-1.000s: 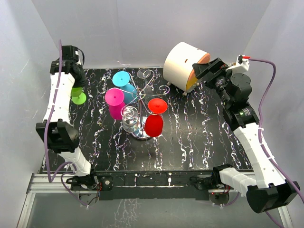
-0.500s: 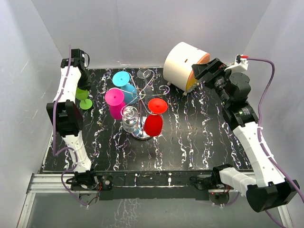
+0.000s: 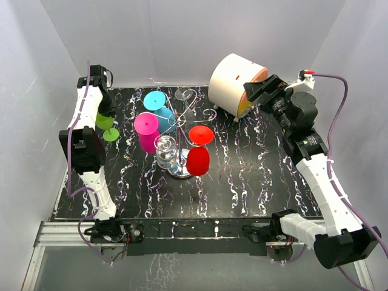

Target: Take the wine glass off the wine glass rack

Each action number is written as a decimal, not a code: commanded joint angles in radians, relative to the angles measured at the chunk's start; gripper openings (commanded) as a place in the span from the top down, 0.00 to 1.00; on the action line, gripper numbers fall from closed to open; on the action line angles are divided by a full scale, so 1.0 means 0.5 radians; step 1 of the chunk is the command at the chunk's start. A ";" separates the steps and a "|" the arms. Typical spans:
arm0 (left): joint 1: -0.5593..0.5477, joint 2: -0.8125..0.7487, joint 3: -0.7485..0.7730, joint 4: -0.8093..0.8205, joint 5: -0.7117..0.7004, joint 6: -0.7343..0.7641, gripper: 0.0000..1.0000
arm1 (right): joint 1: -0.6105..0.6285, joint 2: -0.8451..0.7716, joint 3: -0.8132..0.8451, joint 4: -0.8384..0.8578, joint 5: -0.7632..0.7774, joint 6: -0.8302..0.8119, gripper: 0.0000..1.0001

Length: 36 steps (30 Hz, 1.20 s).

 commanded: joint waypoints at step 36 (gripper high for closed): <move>0.014 -1.605 -0.534 0.572 1.026 -0.338 0.25 | 0.003 -0.175 -0.136 -0.049 -1.075 -0.060 0.02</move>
